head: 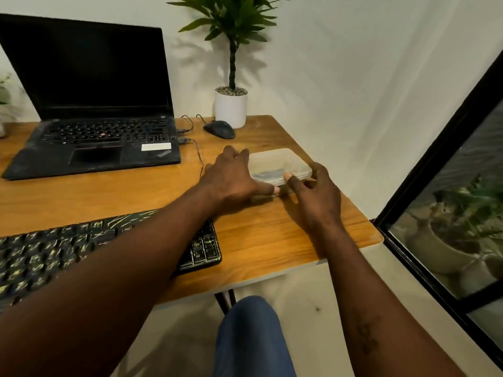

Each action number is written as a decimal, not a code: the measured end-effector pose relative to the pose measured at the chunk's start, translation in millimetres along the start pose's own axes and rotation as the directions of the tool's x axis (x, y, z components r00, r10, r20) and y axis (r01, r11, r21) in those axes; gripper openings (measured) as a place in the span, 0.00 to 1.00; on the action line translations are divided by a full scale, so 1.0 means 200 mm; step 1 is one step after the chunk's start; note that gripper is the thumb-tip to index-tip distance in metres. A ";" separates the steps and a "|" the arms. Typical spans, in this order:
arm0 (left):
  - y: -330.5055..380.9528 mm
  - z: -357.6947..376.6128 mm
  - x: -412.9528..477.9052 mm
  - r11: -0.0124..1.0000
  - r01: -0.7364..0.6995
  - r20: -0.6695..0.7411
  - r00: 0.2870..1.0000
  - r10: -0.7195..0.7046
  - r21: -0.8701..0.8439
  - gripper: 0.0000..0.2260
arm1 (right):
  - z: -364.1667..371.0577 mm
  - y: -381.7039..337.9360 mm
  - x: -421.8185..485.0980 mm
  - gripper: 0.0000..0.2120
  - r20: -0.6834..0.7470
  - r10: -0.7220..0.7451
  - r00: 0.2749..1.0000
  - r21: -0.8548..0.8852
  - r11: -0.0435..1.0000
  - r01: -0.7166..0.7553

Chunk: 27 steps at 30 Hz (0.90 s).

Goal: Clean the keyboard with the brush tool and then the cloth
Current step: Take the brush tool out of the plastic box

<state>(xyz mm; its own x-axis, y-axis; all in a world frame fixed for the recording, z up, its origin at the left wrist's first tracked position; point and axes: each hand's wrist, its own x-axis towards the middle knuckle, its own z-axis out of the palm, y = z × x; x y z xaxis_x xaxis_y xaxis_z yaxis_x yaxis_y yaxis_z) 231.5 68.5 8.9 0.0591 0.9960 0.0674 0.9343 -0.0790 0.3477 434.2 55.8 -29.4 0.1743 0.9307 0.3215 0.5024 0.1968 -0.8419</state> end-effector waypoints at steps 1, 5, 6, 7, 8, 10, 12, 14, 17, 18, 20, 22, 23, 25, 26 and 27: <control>-0.01 0.00 -0.01 1.000 -0.005 -0.003 1.000 0.005 0.024 0.55 | 0.00 0.00 -0.01 0.27 0.022 -0.009 1.000 0.018 1.000 0.008; -0.02 -0.07 -0.06 0.984 -0.042 0.047 0.998 0.034 0.175 0.54 | 0.00 -0.01 -0.06 0.32 0.120 -0.080 0.990 -0.010 0.997 0.082; -0.03 -0.09 -0.06 0.976 -0.069 0.057 0.997 0.058 0.207 0.54 | 0.00 -0.02 -0.07 0.32 0.132 -0.098 0.986 -0.024 0.995 0.102; -0.04 -0.11 -0.08 0.969 -0.096 0.063 0.995 0.084 0.228 0.53 | 0.00 -0.02 -0.07 0.32 0.139 -0.110 0.984 -0.030 0.993 0.115; -0.05 -0.12 -0.09 0.965 -0.117 0.063 0.992 0.105 0.235 0.52 | 0.00 -0.02 -0.08 0.33 0.146 -0.118 0.982 -0.033 0.992 0.124; -0.08 -0.13 -0.12 0.965 -0.135 0.034 0.991 0.130 0.227 0.52 | 0.00 -0.03 -0.08 0.34 0.164 -0.131 0.978 -0.048 0.989 0.141; -0.11 -0.13 -0.14 0.968 -0.136 0.006 0.990 0.138 0.209 0.53 | 0.00 -0.03 -0.08 0.34 0.183 -0.142 0.973 -0.071 0.985 0.157; -0.12 -0.13 -0.14 0.976 -0.127 -0.001 0.992 0.130 0.179 0.56 | 0.01 -0.02 -0.07 0.33 0.194 -0.147 0.970 -0.070 0.984 0.164; -0.12 -0.14 -0.14 0.984 -0.114 0.009 0.993 0.114 0.136 0.59 | 0.01 -0.01 -0.07 0.34 0.199 -0.158 0.967 -0.078 0.981 0.176; -0.13 -0.14 -0.14 0.986 -0.114 0.015 0.994 0.113 0.125 0.60 | 0.01 -0.02 -0.07 0.34 0.201 -0.159 0.967 -0.082 0.981 0.178; -0.14 -0.13 -0.14 0.988 -0.115 0.018 0.993 0.114 0.103 0.60 | 0.01 -0.02 -0.07 0.34 0.201 -0.153 0.968 -0.070 0.983 0.170; -0.14 -0.14 -0.13 0.991 -0.110 0.019 0.994 0.109 0.079 0.59 | 0.00 -0.02 -0.07 0.33 0.201 -0.149 0.968 -0.053 0.985 0.163; -0.14 -0.14 -0.13 0.992 -0.106 0.017 0.994 0.105 0.071 0.57 | 0.00 -0.02 -0.07 0.33 0.200 -0.147 0.969 -0.044 0.986 0.159; -0.14 -0.14 -0.13 0.992 -0.105 0.009 0.994 0.105 0.071 0.55 | 0.01 -0.02 -0.07 0.32 0.194 -0.140 0.971 -0.035 0.988 0.150; -0.14 -0.14 -0.12 0.992 -0.105 0.005 0.994 0.105 0.068 0.55 | 0.01 -0.02 -0.06 0.32 0.192 -0.140 0.971 -0.034 0.988 0.149; -0.14 -0.13 -0.12 0.993 -0.105 0.002 0.994 0.105 0.058 0.55 | 0.01 -0.02 -0.07 0.32 0.190 -0.138 0.972 -0.035 0.989 0.147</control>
<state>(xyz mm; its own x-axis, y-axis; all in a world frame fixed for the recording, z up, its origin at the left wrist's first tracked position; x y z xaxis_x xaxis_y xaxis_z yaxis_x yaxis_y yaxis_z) 195.3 45.6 22.4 0.1579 0.9822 0.1018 0.9417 -0.1808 0.2837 428.8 43.6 -31.4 -0.0608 0.9362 0.3462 0.5515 0.3206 -0.7701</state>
